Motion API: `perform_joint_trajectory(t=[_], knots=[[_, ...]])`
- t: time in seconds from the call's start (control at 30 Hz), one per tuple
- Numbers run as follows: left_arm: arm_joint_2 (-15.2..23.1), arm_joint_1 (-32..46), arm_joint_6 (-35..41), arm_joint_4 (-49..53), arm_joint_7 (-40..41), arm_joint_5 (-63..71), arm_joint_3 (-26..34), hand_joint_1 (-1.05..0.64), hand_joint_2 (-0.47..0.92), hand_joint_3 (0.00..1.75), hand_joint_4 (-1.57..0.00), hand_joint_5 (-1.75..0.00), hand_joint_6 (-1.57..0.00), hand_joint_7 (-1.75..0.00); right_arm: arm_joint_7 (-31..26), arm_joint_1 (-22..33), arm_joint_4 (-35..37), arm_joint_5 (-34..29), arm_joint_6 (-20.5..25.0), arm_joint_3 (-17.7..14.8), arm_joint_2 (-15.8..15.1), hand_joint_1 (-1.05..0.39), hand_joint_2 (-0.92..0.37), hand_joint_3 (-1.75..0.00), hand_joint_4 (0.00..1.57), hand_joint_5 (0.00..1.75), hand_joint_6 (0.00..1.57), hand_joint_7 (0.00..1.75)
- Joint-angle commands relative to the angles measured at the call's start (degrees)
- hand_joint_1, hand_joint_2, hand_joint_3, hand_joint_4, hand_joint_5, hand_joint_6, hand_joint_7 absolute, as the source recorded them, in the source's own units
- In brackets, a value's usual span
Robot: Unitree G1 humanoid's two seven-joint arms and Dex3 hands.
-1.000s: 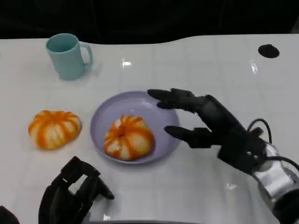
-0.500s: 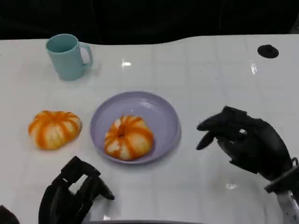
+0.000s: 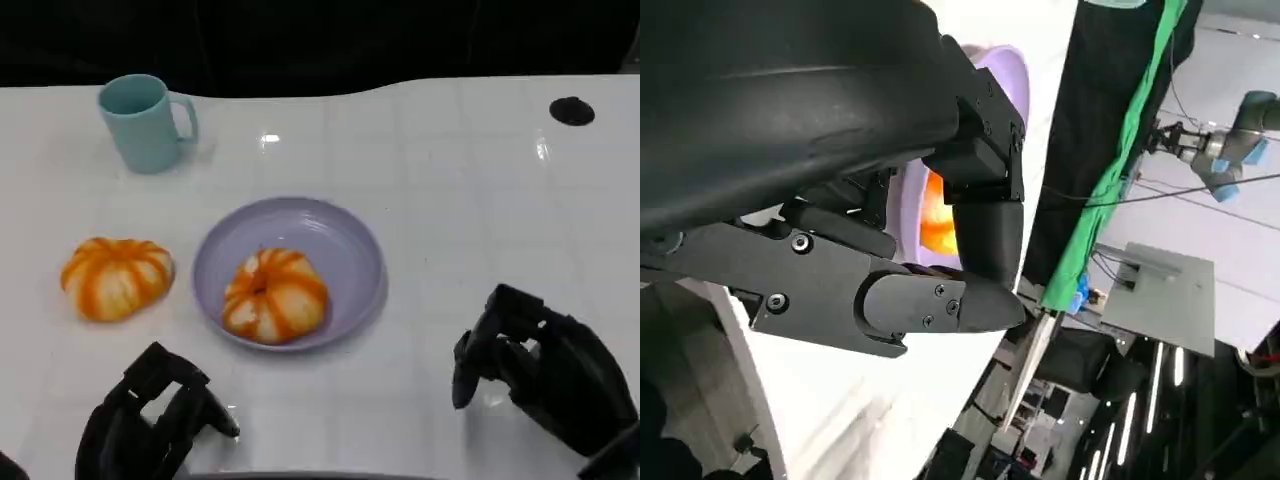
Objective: Grasp the bread from the table and place it into the plate.
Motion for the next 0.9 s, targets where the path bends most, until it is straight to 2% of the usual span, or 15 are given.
perform_joint_trajectory(t=[0.03, 0.13, 0.3, 0.9], knots=[[0.9, 0.4, -0.1, -0.8, -0.1, -0.6, 0.2, -0.51, 0.92, 0.27, -0.59, -1.75, -0.48, -1.53, -0.1, 1.9, -3.2, 0.7, 4.3, -0.8, -0.5, -0.52, -0.92, -0.43, 0.81, 1.75, 0.62, 1.71], [1.1, 0.5, 0.0, -1.2, 0.2, -0.4, 0.0, -0.51, 0.92, 0.27, -0.59, -1.75, -0.48, -1.53, -0.1, 2.9, -4.7, 1.3, 7.1, -1.2, -0.4, -0.5, -0.92, -0.43, 0.84, 1.75, 0.64, 1.74], [1.4, 0.3, -0.2, -1.0, -0.1, -0.3, 0.0, -0.51, 0.92, 0.29, -0.58, -1.75, -0.48, -1.51, 0.9, 4.1, -5.1, 1.7, 8.7, -1.9, -0.4, -0.5, -0.92, -0.42, 0.89, 1.75, 0.68, 1.75], [1.8, -0.2, -0.3, 0.0, -0.6, -0.6, 0.6, -0.51, 0.92, 0.27, -0.59, -1.75, -0.5, -1.49, 2.4, 3.6, -3.2, 1.3, 10.0, -3.2, 0.8, -0.52, -0.92, -0.4, 0.91, 1.75, 0.69, 1.75]])
